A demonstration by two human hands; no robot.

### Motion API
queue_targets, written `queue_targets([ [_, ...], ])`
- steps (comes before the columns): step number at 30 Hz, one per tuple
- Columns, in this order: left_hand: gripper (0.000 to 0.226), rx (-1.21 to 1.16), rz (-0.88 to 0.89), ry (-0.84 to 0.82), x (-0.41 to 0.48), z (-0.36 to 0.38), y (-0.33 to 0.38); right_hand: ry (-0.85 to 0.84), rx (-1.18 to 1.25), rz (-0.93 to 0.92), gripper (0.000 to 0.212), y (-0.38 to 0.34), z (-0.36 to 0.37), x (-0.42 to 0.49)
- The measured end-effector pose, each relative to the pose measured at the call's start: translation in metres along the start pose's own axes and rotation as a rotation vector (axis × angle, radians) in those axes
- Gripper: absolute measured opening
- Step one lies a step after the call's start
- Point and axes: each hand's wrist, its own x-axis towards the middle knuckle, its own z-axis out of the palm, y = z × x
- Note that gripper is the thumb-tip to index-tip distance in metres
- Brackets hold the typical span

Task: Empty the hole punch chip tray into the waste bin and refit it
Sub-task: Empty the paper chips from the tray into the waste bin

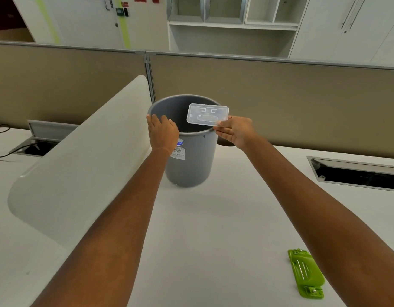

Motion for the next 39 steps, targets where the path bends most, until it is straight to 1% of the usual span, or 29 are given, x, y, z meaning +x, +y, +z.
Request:
queue_targets([
  [4, 0.044, 0.012, 0.000, 0.012, 0.000, -0.001, 0.001, -0.009, 0.032, 0.043, 0.034, 0.001, -0.001, -0.003],
  [6, 0.044, -0.028, 0.067, 0.054, 0.000, -0.004, 0.005, -0.012, 0.024, 0.045, 0.033, 0.001, -0.003, -0.002],
  [8, 0.041, -0.201, 0.164, 0.115, -0.005, -0.007, 0.015, -0.018, 0.014, 0.037, 0.034, 0.001, -0.004, -0.002],
  [10, 0.035, -0.400, 0.189, 0.152, -0.012, -0.009, 0.029, -0.033, 0.027, 0.020, 0.036, 0.001, -0.006, -0.002],
  [13, 0.032, -0.517, 0.147, 0.137, -0.020, -0.012, 0.046, -0.055, 0.061, -0.013, 0.035, 0.002, -0.010, -0.007],
  [16, 0.037, -0.559, 0.116, 0.101, -0.025, -0.014, 0.056, -0.086, 0.058, -0.061, 0.025, 0.004, -0.015, -0.013],
  [18, 0.039, -0.640, 0.093, 0.063, -0.029, -0.014, 0.062, -0.104, 0.038, -0.090, 0.017, 0.007, -0.018, -0.016],
  [25, 0.035, -1.081, -0.136, -0.115, -0.051, -0.010, 0.073, -0.123, 0.062, -0.098, 0.018, 0.017, -0.029, -0.029],
  [27, 0.034, -1.171, -0.183, -0.153, -0.059, -0.009, 0.075, -0.125, 0.065, -0.096, 0.023, 0.019, -0.034, -0.033],
  [33, 0.034, -1.259, -0.237, -0.229, -0.082, 0.001, 0.079, -0.107, 0.007, -0.111, 0.029, 0.026, -0.056, -0.050],
  [35, 0.032, -1.292, -0.262, -0.251, -0.089, 0.007, 0.078, -0.091, -0.025, -0.118, 0.026, 0.029, -0.063, -0.054],
  [39, 0.033, -1.276, -0.389, -0.331, -0.105, 0.023, 0.079, -0.039, -0.110, -0.129, 0.023, 0.041, -0.079, -0.066],
])
